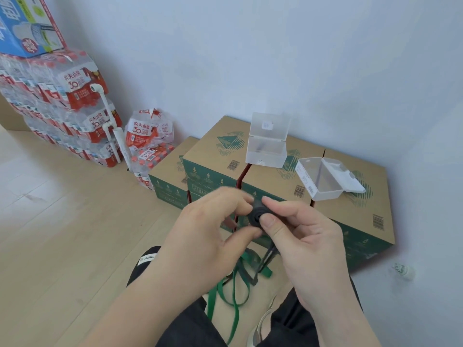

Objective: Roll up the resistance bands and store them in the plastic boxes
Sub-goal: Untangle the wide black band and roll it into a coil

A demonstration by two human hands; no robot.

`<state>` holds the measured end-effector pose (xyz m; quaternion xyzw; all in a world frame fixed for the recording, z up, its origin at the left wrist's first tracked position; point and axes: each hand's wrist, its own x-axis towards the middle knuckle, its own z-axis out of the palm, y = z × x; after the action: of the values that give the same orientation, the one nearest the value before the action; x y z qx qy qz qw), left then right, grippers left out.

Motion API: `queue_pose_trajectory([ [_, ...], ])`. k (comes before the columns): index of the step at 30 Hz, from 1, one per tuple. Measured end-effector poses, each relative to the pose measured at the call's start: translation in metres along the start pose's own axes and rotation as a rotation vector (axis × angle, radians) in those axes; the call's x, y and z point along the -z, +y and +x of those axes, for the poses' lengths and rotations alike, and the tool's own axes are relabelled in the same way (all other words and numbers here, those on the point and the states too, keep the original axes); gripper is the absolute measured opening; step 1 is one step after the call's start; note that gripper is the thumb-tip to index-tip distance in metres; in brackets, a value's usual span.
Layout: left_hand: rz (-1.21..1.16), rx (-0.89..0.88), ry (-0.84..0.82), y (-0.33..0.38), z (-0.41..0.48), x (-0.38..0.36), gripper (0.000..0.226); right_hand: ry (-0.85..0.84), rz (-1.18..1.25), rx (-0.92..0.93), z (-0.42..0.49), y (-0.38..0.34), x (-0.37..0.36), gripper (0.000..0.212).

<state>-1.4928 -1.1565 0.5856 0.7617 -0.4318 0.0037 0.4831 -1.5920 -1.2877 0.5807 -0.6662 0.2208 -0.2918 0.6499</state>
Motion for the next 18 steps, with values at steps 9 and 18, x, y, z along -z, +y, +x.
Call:
queue_pose_trajectory([
  [9,-0.247,0.179,-0.014,0.01,0.001,0.006,0.031,-0.047,-0.056,0.065,-0.001,-0.002,0.006,0.034],
  [18,-0.55,0.273,0.275,0.014,-0.004,-0.007,0.03,0.049,0.258,0.028,-0.003,-0.001,-0.013,0.028],
])
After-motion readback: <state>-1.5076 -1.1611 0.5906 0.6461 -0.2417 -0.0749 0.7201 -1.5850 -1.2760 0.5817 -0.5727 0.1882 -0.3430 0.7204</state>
